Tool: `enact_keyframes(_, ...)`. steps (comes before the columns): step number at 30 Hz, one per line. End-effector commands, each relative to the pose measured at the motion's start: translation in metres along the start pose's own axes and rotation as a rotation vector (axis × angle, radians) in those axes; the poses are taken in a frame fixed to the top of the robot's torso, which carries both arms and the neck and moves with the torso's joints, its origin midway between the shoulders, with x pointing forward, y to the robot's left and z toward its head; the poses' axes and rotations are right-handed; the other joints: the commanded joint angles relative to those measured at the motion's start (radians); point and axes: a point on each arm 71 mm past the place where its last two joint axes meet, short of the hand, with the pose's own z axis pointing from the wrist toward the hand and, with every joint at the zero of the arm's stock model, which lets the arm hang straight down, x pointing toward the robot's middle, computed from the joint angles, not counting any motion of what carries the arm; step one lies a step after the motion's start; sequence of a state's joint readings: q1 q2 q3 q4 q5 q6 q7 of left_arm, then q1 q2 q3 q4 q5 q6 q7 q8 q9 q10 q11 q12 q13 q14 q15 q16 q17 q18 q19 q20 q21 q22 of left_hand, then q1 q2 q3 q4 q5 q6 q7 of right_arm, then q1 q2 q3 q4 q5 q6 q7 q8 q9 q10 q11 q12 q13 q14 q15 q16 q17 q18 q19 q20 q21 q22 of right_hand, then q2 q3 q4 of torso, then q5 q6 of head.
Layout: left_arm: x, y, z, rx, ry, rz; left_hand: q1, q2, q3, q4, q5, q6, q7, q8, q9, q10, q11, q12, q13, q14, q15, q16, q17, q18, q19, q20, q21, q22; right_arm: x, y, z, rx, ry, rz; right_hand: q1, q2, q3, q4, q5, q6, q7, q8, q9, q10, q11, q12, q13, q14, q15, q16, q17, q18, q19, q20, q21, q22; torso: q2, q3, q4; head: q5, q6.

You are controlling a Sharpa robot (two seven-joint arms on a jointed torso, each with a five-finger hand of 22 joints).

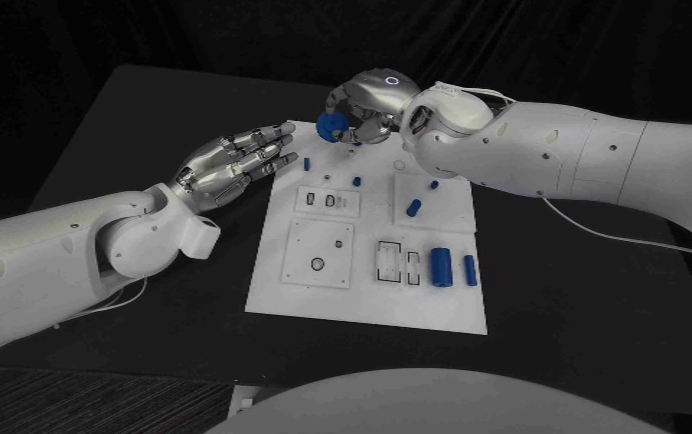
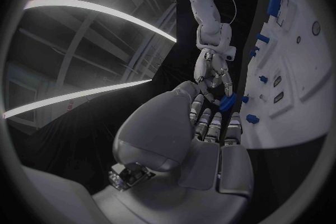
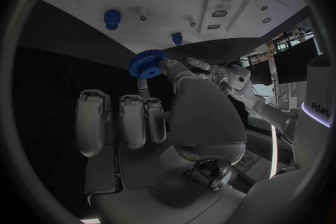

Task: Assemble the parts on the task board

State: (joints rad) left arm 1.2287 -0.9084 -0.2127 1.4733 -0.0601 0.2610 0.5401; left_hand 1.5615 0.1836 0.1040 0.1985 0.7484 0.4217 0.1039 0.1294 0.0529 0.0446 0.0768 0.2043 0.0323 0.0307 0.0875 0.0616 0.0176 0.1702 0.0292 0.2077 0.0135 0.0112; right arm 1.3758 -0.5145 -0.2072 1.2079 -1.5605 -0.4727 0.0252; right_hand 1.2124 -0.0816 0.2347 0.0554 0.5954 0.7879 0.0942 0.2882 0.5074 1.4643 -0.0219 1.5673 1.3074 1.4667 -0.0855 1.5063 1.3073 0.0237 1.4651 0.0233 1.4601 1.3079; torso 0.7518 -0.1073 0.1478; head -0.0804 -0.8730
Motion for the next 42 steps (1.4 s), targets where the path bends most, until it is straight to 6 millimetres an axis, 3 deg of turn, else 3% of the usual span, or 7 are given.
enact_keyframes(1,0.001,-0.001,0.000,0.010,0.011,-0.006,-0.008,0.000,0.007,-0.001,-0.004,0.006,0.002,0.005,0.002,-0.001,0.009,0.006,0.001,0.001,0.006,0.003,0.001,0.012,0.002,0.007,0.002,0.001,0.000,-0.003,-0.005,0.015,0.025,-0.002,-0.013,0.003,0.000,0.007,0.005,0.011,-0.017,-0.004,0.157,0.107,0.001,0.004,0.263,0.079,0.002,0.002,0.134,0.004,0.058,0.004,0.001,0.227,0.000,-0.0006,-0.0024,0.004,0.000)
enact_keyframes(12,0.001,0.000,0.000,0.008,0.013,-0.008,-0.009,0.000,0.011,-0.002,-0.004,0.006,0.002,0.005,0.002,-0.001,0.009,0.006,0.001,0.001,0.006,0.003,0.001,0.012,0.002,0.007,0.002,0.001,0.013,-0.012,-0.020,0.071,0.141,0.011,-0.016,0.004,0.002,0.011,0.001,0.011,-0.017,-0.006,0.154,0.107,0.002,0.004,0.263,0.079,0.003,0.001,0.131,0.004,0.057,0.005,-0.002,0.226,0.000,0.0001,0.0002,-0.002,0.000)
enact_keyframes(21,0.001,0.000,-0.001,0.005,0.016,-0.010,-0.009,0.000,0.011,-0.002,-0.004,0.006,0.002,0.005,0.002,-0.001,0.009,0.006,0.001,0.001,0.006,0.003,0.001,0.012,0.002,0.007,0.002,0.001,0.022,-0.015,-0.024,0.104,0.198,0.014,-0.017,0.002,0.004,0.013,-0.006,0.008,-0.017,-0.011,0.151,0.107,0.001,0.004,0.263,0.078,0.003,0.000,0.129,0.005,0.055,0.005,-0.005,0.225,0.000,-0.0002,-0.0040,0.007,0.000)
enact_keyframes(32,0.001,0.000,-0.002,0.003,0.016,-0.012,-0.009,0.000,0.011,-0.002,-0.004,0.006,0.002,0.005,0.002,-0.001,0.009,0.006,0.001,0.001,0.006,0.003,0.001,0.012,0.002,0.007,0.002,0.001,0.029,-0.018,-0.026,0.136,0.235,0.014,-0.019,-0.002,0.010,0.015,-0.017,-0.002,-0.015,-0.024,0.139,0.107,0.003,0.004,0.263,0.077,0.003,-0.002,0.124,0.007,0.053,0.005,-0.011,0.223,0.001,-0.0003,0.0016,0.005,0.000)
enact_keyframes(38,0.001,0.000,-0.003,0.002,0.015,-0.011,-0.011,0.001,0.015,-0.002,-0.004,0.005,0.002,0.005,0.001,-0.002,0.008,0.006,0.001,0.000,0.005,0.003,0.001,0.012,0.002,0.007,0.002,0.001,0.030,-0.019,-0.027,0.137,0.235,0.015,-0.024,-0.011,0.022,0.023,-0.026,-0.035,-0.009,-0.063,0.101,0.107,0.007,0.004,0.263,0.077,0.007,-0.003,0.123,0.007,0.053,0.008,-0.012,0.223,0.001,-0.0005,0.0005,0.002,0.000)
enact_keyframes(42,0.001,0.000,-0.002,0.002,0.016,-0.012,-0.011,0.001,0.015,-0.002,-0.004,0.005,0.002,0.005,0.001,-0.002,0.008,0.006,0.001,0.000,0.005,0.003,0.001,0.012,0.002,0.007,0.002,0.001,0.030,-0.018,-0.028,0.133,0.228,0.017,-0.030,-0.015,0.025,0.030,-0.073,-0.072,-0.010,-0.104,0.060,0.107,0.007,0.004,0.263,0.077,0.007,-0.002,0.124,0.006,0.053,0.009,-0.011,0.223,0.001,-0.0009,-0.0002,0.001,0.000)
